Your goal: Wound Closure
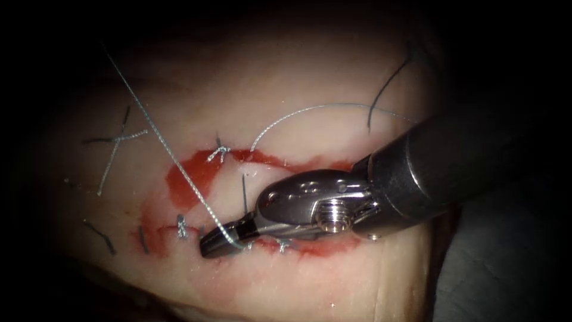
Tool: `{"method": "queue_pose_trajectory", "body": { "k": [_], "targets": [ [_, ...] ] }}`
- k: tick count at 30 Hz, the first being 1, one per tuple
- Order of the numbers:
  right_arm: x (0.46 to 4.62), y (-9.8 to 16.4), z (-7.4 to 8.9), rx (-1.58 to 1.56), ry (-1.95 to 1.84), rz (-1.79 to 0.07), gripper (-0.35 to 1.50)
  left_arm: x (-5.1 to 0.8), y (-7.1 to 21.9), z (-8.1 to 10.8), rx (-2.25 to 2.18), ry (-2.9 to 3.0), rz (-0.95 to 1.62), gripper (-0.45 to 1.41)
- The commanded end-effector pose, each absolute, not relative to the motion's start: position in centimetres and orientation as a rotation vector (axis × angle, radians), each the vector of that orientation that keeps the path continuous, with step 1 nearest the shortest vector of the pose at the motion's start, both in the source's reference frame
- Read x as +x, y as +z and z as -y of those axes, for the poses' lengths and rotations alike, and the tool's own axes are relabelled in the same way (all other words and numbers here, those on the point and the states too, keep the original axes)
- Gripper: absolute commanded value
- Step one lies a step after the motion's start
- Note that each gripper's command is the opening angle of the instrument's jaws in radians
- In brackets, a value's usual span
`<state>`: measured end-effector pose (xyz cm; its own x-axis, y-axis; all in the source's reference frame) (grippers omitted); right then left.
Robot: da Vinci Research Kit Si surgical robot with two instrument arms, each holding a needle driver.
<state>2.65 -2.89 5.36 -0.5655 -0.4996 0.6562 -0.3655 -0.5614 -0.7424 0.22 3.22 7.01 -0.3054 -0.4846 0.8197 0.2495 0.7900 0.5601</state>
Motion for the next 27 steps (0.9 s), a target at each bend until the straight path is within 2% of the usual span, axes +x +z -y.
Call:
{"method": "queue_pose_trajectory", "body": {
  "k": [1, 7, 10, 11, 12, 13, 14, 15, 17, 18, 19, 20, 22, 23, 27],
  "targets": [
    [2.61, 5.4, 3.1, -1.362, -2.294, -1.492, -0.35, 0.24, 7.1, -3.3, 0.180, -0.757, 1.736, -0.45],
    [2.15, 5.4, 3.3, -1.137, -2.308, -1.642, -0.35, 0.55, 7.2, -3.3, 0.145, -0.880, 1.697, -0.45],
    [2.04, 5.4, 3.3, -1.152, -2.308, -1.550, -0.35, 0.54, 7.2, -3.3, 0.242, -0.952, 1.717, -0.45],
    [2.06, 5.3, 3.2, -1.179, -2.276, -1.414, -0.05, 0.40, 7.2, -3.3, 0.362, -0.972, 1.755, -0.45],
    [2.09, 5.3, 3.1, -1.183, -2.258, -1.370, 0.19, 0.31, 7.2, -3.3, 0.413, -0.972, 1.763, -0.45],
    [2.09, 5.3, 3.1, -1.183, -2.258, -1.370, 0.19, 0.31, 7.2, -3.3, 0.413, -0.972, 1.763, -0.45],
    [2.13, 5.3, 3.0, -1.183, -2.229, -1.312, 0.64, 0.20, 7.2, -3.2, 0.476, -0.963, 1.770, -0.45],
    [2.16, 5.2, 2.9, -1.210, -2.231, -1.253, 0.76, 0.05, 7.2, -3.2, 0.527, -0.926, 1.775, -0.45],
    [2.26, 5.2, 2.7, -1.214, -2.186, -1.076, 0.86, -0.19, 7.2, -3.1, 0.608, -0.914, 1.769, -0.45],
    [2.31, 5.1, 2.5, -1.215, -2.123, -0.917, 0.86, -0.45, 7.2, -2.9, 0.694, -0.867, 1.769, -0.45],
    [2.31, 5.1, 2.5, -1.215, -2.123, -0.917, 0.86, -0.45, 7.2, -2.9, 0.694, -0.867, 1.769, -0.45],
    [2.33, 5.1, 2.4, -1.196, -2.075, -0.840, 0.81, -0.55, 7.2, -2.9, 0.717, -0.853, 1.763, -0.45],
    [2.34, 5.0, 2.2, -1.158, -2.015, -0.719, 0.84, -0.73, 7.2, -2.8, 0.798, -0.824, 1.747, -0.45],
    [2.34, 5.0, 2.1, -1.125, -1.965, -0.660, 0.76, -0.79, 7.2, -2.8, 0.821, -0.803, 1.744, -0.45],
    [2.30, 5.0, 2.0, -0.932, -1.637, -0.580, 0.78, -0.90, 7.1, -2.7, 0.878, -0.777, 1.723, -0.45]
  ]
}}
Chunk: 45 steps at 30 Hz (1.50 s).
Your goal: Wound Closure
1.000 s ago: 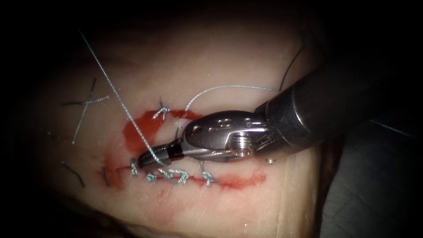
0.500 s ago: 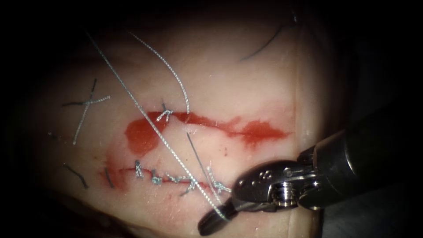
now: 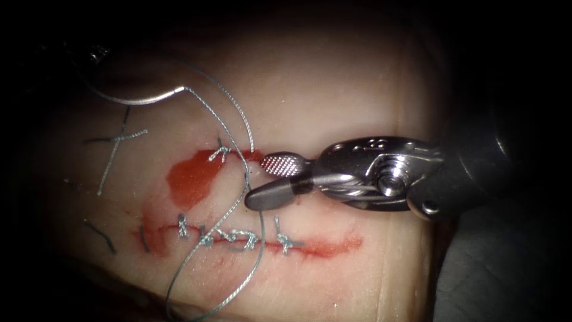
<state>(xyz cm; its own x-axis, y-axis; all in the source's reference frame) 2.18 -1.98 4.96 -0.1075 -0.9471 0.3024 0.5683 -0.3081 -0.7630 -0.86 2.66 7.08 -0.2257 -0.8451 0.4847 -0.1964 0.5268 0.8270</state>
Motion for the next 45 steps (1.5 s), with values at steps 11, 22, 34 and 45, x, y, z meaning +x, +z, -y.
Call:
{"method": "queue_pose_trajectory", "body": {
  "k": [11, 22, 34, 45],
  "targets": [
    [2.23, 5.20, 2.19, -0.358, -1.046, -0.928, 0.67, -0.74, 7.14, -2.74, 0.923, -0.797, 1.710, -0.45],
    [2.43, 5.49, 2.05, -0.157, -0.630, -1.191, 0.15, -0.45, 6.86, -2.85, 0.992, -0.795, 1.701, -0.45],
    [2.43, 5.60, 1.96, -0.164, -0.585, -1.176, 0.24, -0.56, 6.91, -2.79, 0.996, -0.787, 1.703, -0.45],
    [2.63, 5.81, 2.10, -0.185, -0.573, -1.153, 0.31, -0.60, 6.90, -2.77, 0.999, -0.790, 1.702, -0.45]
  ]
}}
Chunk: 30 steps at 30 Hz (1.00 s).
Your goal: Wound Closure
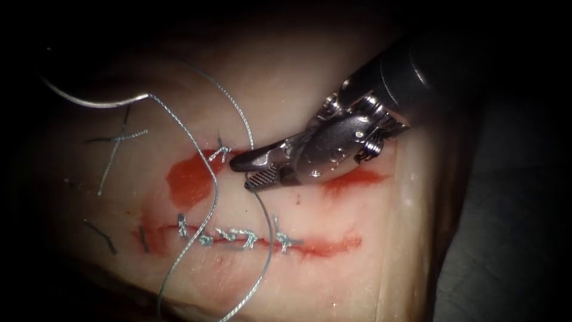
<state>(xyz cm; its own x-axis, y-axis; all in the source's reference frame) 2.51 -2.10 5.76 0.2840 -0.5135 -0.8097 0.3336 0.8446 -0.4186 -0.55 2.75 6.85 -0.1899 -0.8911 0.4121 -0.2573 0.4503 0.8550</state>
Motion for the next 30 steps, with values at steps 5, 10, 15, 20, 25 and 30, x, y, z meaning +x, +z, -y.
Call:
{"method": "queue_pose_trajectory", "body": {
  "k": [5, 10, 15, 20, 25, 30],
  "targets": [
    [2.49, 5.8, 2.1, -0.285, -0.620, -1.207, -0.35, -0.65, 6.9, -2.7, 1.006, -0.799, 1.697, -0.45],
    [2.29, 5.7, 2.0, -0.301, -0.712, -1.193, -0.35, -0.69, 7.0, -2.7, 1.016, -0.810, 1.691, -0.45],
    [1.92, 5.4, 1.7, -0.354, -0.790, -1.110, -0.35, -0.74, 7.1, -2.7, 1.013, -0.806, 1.677, -0.45],
    [1.25, 5.4, 1.9, -0.400, -0.789, -0.965, -0.35, -0.78, 7.2, -2.6, 1.034, -0.823, 1.663, -0.45],
    [0.68, 5.5, 2.2, -0.404, -0.806, -0.862, -0.35, -0.80, 7.2, -2.6, 1.039, -0.825, 1.661, -0.45],
    [-0.05, 5.4, 2.2, -0.341, -0.835, -0.720, -0.35, -0.80, 7.2, -2.6, 1.039, -0.824, 1.658, -0.45]
  ]
}}
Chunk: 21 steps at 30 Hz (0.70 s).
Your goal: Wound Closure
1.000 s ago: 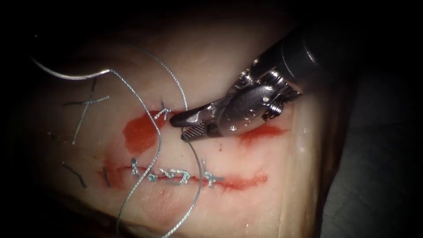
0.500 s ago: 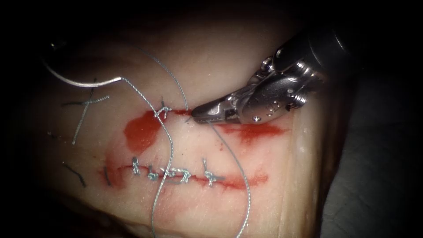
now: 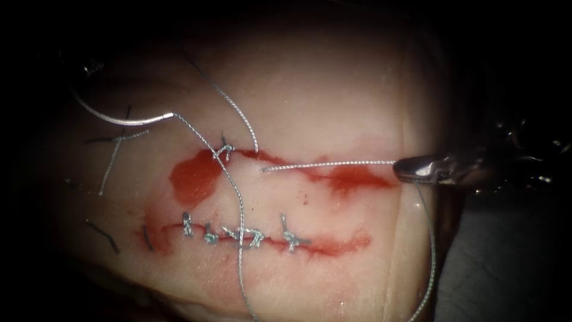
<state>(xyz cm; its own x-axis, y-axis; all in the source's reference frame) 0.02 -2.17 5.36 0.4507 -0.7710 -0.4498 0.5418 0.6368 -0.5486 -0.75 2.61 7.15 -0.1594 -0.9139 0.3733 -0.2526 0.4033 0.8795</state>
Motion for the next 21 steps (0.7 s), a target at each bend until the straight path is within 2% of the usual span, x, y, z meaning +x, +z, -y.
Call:
{"method": "queue_pose_trajectory", "body": {
  "k": [1, 5, 10, 14, 16, 17, 18, 19, 21],
  "targets": [
    [-0.15, 5.37, 2.21, -0.335, -0.838, -0.694, -0.35, -0.80, 7.21, -2.63, 1.039, -0.824, 1.658, -0.45],
    [-0.41, 5.34, 2.20, -0.302, -0.854, -0.603, -0.35, -0.80, 7.21, -2.63, 1.043, -0.826, 1.653, -0.45],
    [-0.94, 5.29, 2.37, -0.188, -0.916, -0.396, -0.35, -0.79, 7.24, -2.63, 1.042, -0.823, 1.640, -0.45],
    [-1.03, 5.25, 2.38, -0.204, -1.030, -0.347, -0.35, -0.79, 7.24, -2.63, 1.038, -0.826, 1.634, -0.45],
    [-1.02, 5.14, 2.28, -0.276, -1.398, -0.256, 0.14, -0.79, 7.25, -2.63, 1.037, -0.826, 1.634, -0.45],
    [-0.98, 5.00, 2.18, -0.325, -1.509, -0.219, 0.26, -0.80, 7.25, -2.63, 1.034, -0.829, 1.630, -0.45],
    [-0.98, 5.00, 2.18, -0.325, -1.509, -0.219, 0.26, -0.80, 7.25, -2.63, 1.034, -0.829, 1.630, -0.45],
    [-0.89, 4.79, 2.03, -0.395, -1.500, -0.196, 0.36, -0.81, 7.25, -2.62, 1.032, -0.828, 1.628, -0.45],
    [-0.84, 4.69, 1.96, -0.438, -1.541, -0.184, 0.37, -0.81, 7.25, -2.62, 1.031, -0.828, 1.625, -0.45]
  ]
}}
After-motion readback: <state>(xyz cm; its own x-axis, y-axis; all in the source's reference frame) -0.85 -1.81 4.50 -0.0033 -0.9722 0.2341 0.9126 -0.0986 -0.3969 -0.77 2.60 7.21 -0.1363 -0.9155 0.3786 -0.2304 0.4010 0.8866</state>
